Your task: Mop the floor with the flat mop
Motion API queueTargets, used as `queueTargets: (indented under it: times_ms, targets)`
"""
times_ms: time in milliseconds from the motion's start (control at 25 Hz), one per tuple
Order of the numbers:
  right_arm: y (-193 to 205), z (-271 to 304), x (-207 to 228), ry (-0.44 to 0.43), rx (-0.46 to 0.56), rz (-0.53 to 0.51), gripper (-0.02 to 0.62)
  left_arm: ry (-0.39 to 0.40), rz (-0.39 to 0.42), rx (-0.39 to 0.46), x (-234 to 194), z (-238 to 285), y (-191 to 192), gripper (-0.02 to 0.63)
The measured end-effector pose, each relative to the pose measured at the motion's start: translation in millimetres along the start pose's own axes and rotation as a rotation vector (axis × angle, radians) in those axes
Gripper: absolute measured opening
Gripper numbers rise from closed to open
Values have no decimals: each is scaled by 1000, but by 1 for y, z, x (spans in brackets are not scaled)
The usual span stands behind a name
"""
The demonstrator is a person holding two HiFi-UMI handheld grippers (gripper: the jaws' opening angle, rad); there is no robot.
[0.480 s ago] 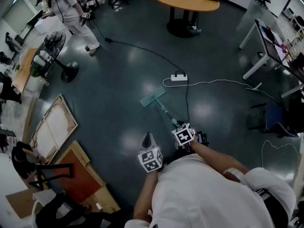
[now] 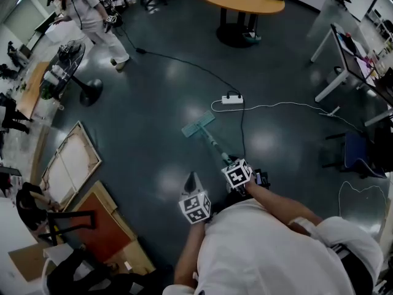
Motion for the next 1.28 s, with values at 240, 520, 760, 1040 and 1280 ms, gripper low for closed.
queueTargets:
  times_ms: [240,520,760,1040,1280]
  targets:
    - [-3,1,-4,-6,14,2,118,-7,16,5,0,4,0,5]
    - [-22,3,9,-10,26,0,118,-43,-3,11,2,23,-11,5]
    - [-44,6,14,-36,46,-3,118,-89,1,39,0,43,-29,5]
    - [-64,37,21,-28,30,-6,118,-80,12,50,-27,87,-61,5]
    - [-110,81,19,-3,14,8,117,-51,20,41,-74,133,-93,5]
Point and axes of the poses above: the fingertips, and each gripper's own axes: z forward along the fingers, x to its right, y out of its underside, the point moved 1 cm from there along -z, backward along the fingers
